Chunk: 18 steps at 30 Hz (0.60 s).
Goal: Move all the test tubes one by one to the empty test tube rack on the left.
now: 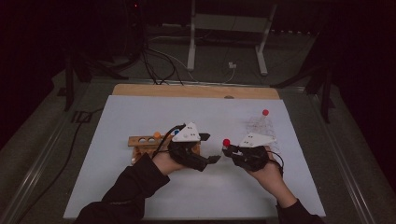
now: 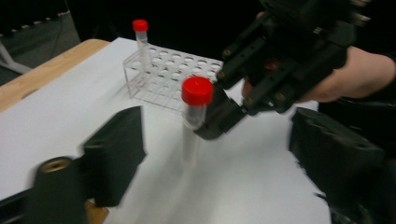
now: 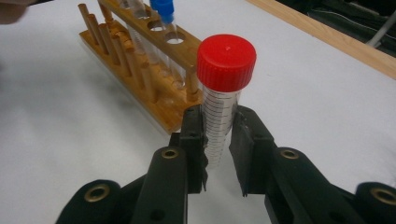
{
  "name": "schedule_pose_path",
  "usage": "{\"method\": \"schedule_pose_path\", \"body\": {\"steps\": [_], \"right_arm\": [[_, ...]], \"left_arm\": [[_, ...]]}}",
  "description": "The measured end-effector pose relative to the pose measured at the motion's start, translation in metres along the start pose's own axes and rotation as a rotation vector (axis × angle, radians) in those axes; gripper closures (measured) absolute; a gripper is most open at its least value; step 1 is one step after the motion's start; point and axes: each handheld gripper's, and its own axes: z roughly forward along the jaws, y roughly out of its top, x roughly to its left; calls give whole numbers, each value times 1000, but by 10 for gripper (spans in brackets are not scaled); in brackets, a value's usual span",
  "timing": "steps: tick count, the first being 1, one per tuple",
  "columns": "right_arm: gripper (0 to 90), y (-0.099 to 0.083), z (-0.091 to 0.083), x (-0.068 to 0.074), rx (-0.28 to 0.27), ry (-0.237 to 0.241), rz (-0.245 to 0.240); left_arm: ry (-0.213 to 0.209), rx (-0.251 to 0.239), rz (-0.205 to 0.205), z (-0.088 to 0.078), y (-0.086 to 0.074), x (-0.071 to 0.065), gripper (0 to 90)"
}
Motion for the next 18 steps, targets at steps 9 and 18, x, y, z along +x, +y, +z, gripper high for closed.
{"method": "schedule_pose_path", "body": {"steps": [9, 18], "right_arm": [[751, 2, 1, 4, -1, 16, -8], [751, 3, 3, 6, -2, 24, -16]], "left_arm": [[32, 2, -5, 22, 3, 6, 438], [31, 2, 23, 33, 4, 4, 617]]}}
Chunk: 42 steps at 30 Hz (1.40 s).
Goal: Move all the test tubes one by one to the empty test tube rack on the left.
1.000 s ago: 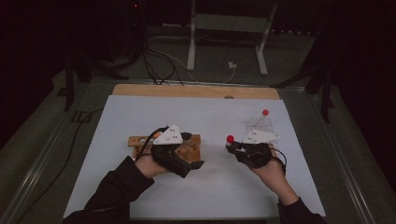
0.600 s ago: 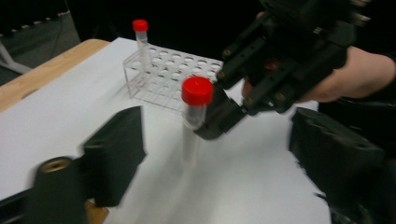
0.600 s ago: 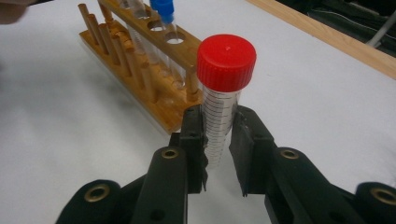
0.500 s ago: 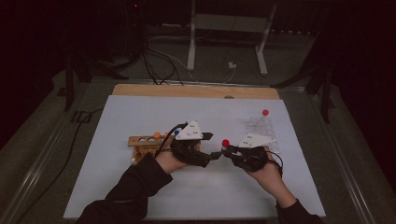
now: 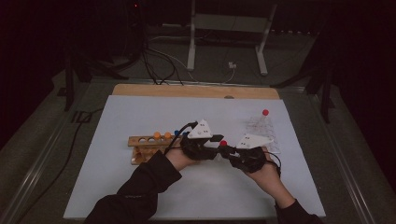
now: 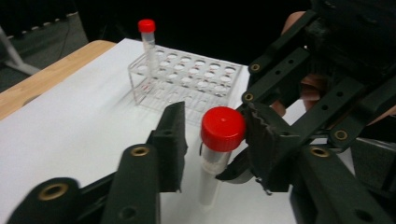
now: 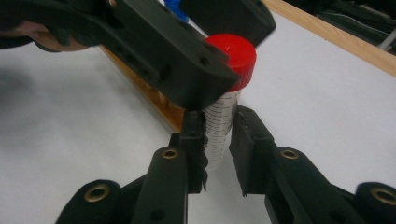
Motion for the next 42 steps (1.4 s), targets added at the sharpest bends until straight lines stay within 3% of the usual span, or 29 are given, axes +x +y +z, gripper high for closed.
{"method": "schedule_pose_path", "body": {"steps": [2, 9, 18, 26, 28, 32, 36, 42], "right_arm": [[751, 0, 0, 0, -2, -3, 3], [713, 0, -2, -2, -31, 2, 15], [457, 0, -7, -5, -76, -25, 40], [110, 0, -5, -10, -62, -50, 94], [26, -1, -3, -10, -52, -26, 92], [0, -2, -4, -10, -57, 5, 88], [0, 0, -7, -8, -67, 2, 74], [0, 0, -9, -10, -86, 6, 90]], "left_arm": [[-9, -5, 5, 0, 0, 0, 698], [7, -16, 21, -6, 3, -1, 715], [27, -25, 35, -32, 3, 2, 716], [82, 9, 37, -65, -4, 5, 716], [98, 19, 35, -74, -7, 6, 716], [130, 40, 32, -92, -12, 8, 716], [169, 48, 27, -111, -17, 11, 715], [228, 59, 8, -137, -28, 17, 716]]}}
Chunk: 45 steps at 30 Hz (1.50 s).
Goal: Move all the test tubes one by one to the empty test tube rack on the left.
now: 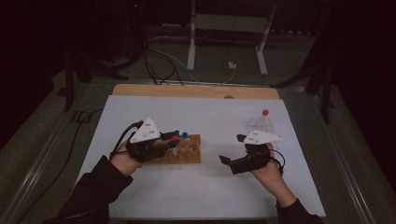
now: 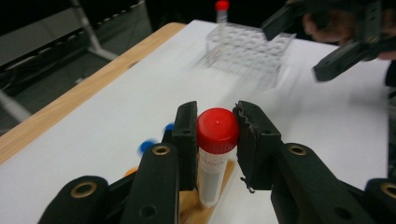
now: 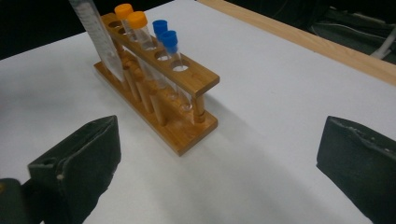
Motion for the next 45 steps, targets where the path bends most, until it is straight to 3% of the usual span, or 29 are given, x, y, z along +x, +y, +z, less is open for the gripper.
{"method": "schedule_pose_path", "body": {"steps": [10, 14, 19, 25, 34, 45], "right_arm": [[0, 0, -1, -2, -4, -5, 0], [0, 0, -2, -2, -9, -9, 4], [0, 0, -3, -3, -12, -13, 6], [0, -1, -3, -3, -10, -11, 4], [0, -1, -2, -4, -6, -15, 5], [0, -1, -3, -5, -4, -17, 8]], "left_arm": [[135, 8, -36, -36, -8, 24, 715], [188, -2, -49, -39, -10, 33, 715], [216, -15, -77, -34, -17, 44, 715], [221, -4, -109, -19, -32, 50, 715], [185, 33, -166, -2, -58, 55, 715], [170, 66, -187, 4, -71, 57, 713]]}}
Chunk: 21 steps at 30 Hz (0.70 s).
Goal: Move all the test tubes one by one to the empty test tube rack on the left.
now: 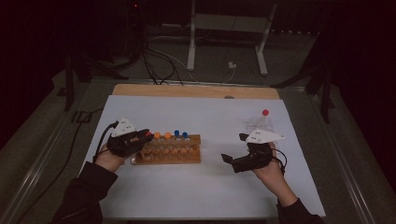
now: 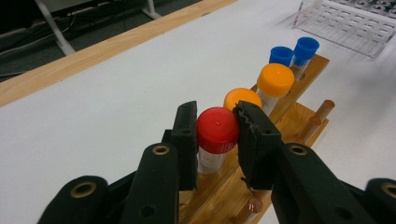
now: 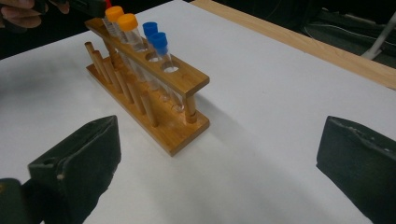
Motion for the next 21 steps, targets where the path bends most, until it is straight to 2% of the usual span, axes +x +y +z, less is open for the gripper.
{"method": "schedule_pose_path", "body": {"steps": [2, 4, 6, 9, 11, 16, 20, 21], "right_arm": [[0, 0, 0, 0, 0, 0, -1], [0, 0, 0, 0, 0, 1, -1], [0, 0, -1, -1, -3, 4, 1], [0, 2, -4, -3, -12, 2, 8], [0, 3, -6, -6, -25, -1, 14], [0, 5, -16, -16, -53, -45, 19], [0, 5, -25, -33, -81, -106, 31], [0, 4, -26, -38, -81, -128, 36]], "left_arm": [[-4, 2, -1, 0, 0, 0, 712], [-44, 11, -14, -1, 1, 1, 672], [-78, 6, -3, -5, 2, -1, 497], [-96, -5, 21, -11, 2, -6, 347], [-93, -3, 32, -14, 0, -9, 257], [-102, -28, 21, -19, -6, -11, 121], [-112, -46, 13, -22, -8, -10, 27], [-112, -48, 18, -23, -8, -10, 27]]}}
